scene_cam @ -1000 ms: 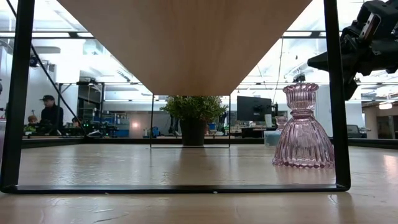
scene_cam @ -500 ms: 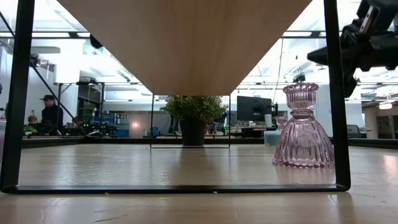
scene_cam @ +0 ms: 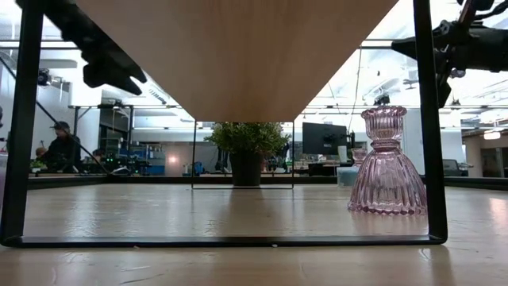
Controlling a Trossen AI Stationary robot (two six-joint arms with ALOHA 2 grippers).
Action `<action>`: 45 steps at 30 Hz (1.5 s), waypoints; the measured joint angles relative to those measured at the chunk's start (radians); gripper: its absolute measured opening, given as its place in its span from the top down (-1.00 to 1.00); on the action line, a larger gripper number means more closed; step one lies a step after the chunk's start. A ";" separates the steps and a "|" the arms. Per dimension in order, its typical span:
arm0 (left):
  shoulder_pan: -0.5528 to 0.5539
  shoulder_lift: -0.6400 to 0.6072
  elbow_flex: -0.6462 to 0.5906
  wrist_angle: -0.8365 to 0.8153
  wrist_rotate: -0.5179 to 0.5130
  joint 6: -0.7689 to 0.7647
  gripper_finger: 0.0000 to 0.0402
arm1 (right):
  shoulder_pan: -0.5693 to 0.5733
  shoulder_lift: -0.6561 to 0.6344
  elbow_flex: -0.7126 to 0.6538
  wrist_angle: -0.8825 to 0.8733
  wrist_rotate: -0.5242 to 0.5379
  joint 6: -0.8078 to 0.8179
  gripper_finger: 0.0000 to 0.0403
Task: Pick & Place candle stick holders
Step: Put the top pink glass candle holder on the shelf
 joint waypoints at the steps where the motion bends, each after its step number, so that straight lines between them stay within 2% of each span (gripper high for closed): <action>1: 0.000 -0.022 -0.017 0.006 0.000 -0.010 0.10 | 0.000 0.000 0.000 -0.002 0.000 0.012 0.96; 7: 0.000 -0.145 -0.105 0.034 0.006 -0.045 0.57 | 0.000 0.000 0.000 -0.016 0.000 0.051 0.96; 12: 0.000 -0.229 -0.149 0.070 0.032 -0.075 0.95 | -0.001 0.004 0.000 -0.028 0.003 0.185 0.96; 16: 0.000 -0.299 -0.182 0.138 0.034 -0.086 0.95 | -0.001 0.016 0.000 -0.028 0.046 0.193 0.96; 21: 0.000 -0.395 -0.211 0.175 0.036 -0.101 0.98 | -0.001 0.039 0.000 -0.027 0.042 0.215 0.96; 24: 0.000 -0.462 -0.235 0.217 0.071 -0.115 0.98 | 0.001 0.065 0.004 -0.027 0.034 0.189 0.96; 29: 0.001 -0.573 -0.268 0.226 0.075 -0.139 0.97 | -0.001 0.148 0.050 -0.044 0.052 0.112 0.96; 32: 0.000 -0.633 -0.291 0.223 0.079 -0.150 0.97 | -0.002 0.209 0.111 -0.184 0.081 0.128 0.96; 36: 0.000 -0.692 -0.332 0.218 0.077 -0.167 0.97 | -0.002 0.283 0.199 -0.403 0.084 0.283 0.96; 39: 0.000 -0.710 -0.373 0.212 0.056 -0.153 0.96 | -0.002 0.326 0.242 -0.480 0.103 0.320 0.96; 41: 0.000 -0.704 -0.396 0.164 0.051 -0.139 0.96 | -0.002 0.343 0.265 -0.495 0.139 0.282 0.96; 45: 0.000 -0.683 -0.475 0.126 0.039 -0.264 0.96 | -0.002 0.378 0.304 -0.518 0.247 0.107 0.96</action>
